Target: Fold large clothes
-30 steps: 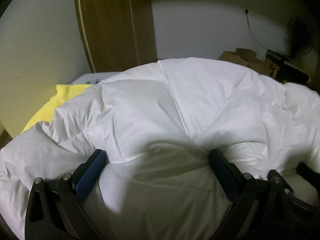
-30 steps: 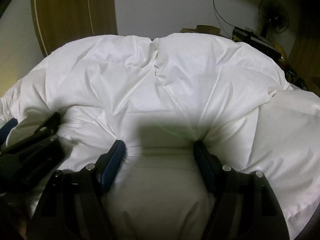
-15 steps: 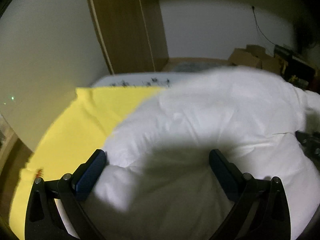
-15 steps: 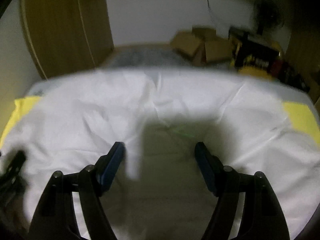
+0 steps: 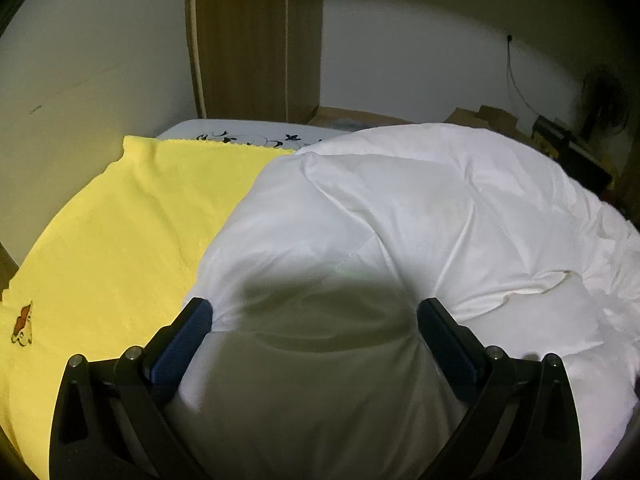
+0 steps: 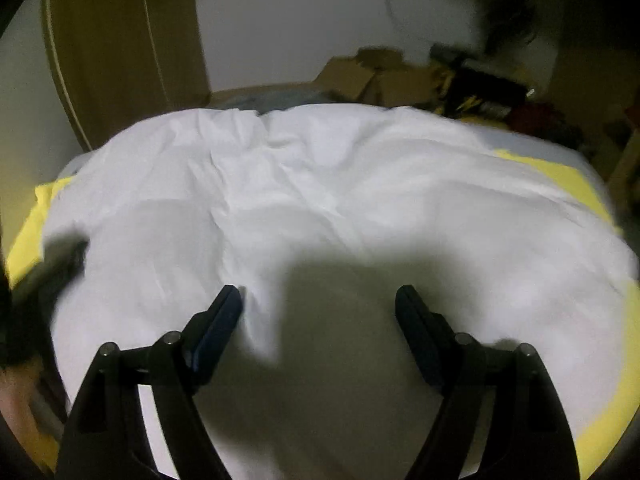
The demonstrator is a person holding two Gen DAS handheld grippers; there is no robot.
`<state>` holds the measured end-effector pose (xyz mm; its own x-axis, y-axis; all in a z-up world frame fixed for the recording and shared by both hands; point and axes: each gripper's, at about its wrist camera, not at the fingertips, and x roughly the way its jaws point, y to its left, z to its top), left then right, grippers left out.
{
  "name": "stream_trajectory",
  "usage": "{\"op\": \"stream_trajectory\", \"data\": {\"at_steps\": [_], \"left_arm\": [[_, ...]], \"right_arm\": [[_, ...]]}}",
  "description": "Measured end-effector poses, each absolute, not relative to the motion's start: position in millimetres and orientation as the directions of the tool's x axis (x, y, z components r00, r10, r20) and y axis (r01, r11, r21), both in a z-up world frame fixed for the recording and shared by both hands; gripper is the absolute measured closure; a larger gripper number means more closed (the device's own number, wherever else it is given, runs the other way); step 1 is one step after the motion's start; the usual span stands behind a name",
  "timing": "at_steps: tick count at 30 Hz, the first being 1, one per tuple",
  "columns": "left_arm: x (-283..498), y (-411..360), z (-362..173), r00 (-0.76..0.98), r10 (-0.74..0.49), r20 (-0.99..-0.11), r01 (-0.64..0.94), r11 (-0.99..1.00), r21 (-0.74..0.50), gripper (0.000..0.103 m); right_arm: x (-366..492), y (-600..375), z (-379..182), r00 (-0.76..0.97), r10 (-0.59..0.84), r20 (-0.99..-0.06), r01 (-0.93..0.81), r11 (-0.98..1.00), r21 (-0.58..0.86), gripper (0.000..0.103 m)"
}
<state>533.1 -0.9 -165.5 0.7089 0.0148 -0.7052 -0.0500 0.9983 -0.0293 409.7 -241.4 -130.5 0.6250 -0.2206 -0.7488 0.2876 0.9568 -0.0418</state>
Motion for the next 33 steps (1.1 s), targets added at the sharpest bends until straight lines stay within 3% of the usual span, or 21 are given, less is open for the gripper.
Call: {"op": "stream_trajectory", "data": {"at_steps": [5, 7, 9, 10, 11, 14, 21, 33], "left_arm": [[527.1, -5.9, -165.0, 0.711, 0.014, -0.703, -0.045, 0.999, -0.025, 0.0], [525.4, -6.9, -165.5, 0.71, 0.012, -0.704, -0.045, 0.999, -0.029, 0.0], [526.2, -6.4, -165.5, 0.71, 0.012, -0.704, -0.045, 0.999, -0.028, 0.0], [526.2, -6.6, -165.4, 0.71, 0.012, -0.705, -0.045, 0.999, -0.028, 0.0], [526.8, -6.9, -165.6, 0.708, 0.013, -0.706, -0.044, 0.999, -0.027, 0.0], [527.9, -5.6, -165.2, 0.708, 0.005, -0.706, -0.041, 0.999, -0.033, 0.0], [530.3, -0.9, -167.3, 0.709, -0.011, -0.705, -0.031, 0.998, -0.047, 0.0], [541.4, -1.8, -173.8, 0.676, -0.021, -0.737, -0.022, 0.999, -0.048, 0.0]], "right_arm": [[405.9, -250.0, -162.1, 0.605, -0.187, -0.774, 0.204, 0.976, -0.076, 0.02], [403.0, -272.3, -138.1, 0.588, -0.094, -0.804, 0.228, 0.972, 0.054, 0.026], [388.4, -293.2, -109.3, 0.662, -0.163, -0.732, 0.29, 0.956, 0.049, 0.025], [381.7, -306.4, -97.6, 0.673, -0.309, -0.672, 0.367, 0.928, -0.06, 0.024], [383.0, -320.2, -101.2, 0.645, -0.359, -0.674, 0.404, 0.91, -0.097, 0.023], [391.3, -358.6, -146.9, 0.562, -0.269, -0.782, 0.386, 0.922, -0.039, 0.021], [394.7, -351.9, -175.3, 0.589, -0.268, -0.763, 0.366, 0.93, -0.044, 0.019], [394.0, -357.3, -171.3, 0.58, -0.25, -0.775, 0.356, 0.934, -0.035, 0.017]]}}
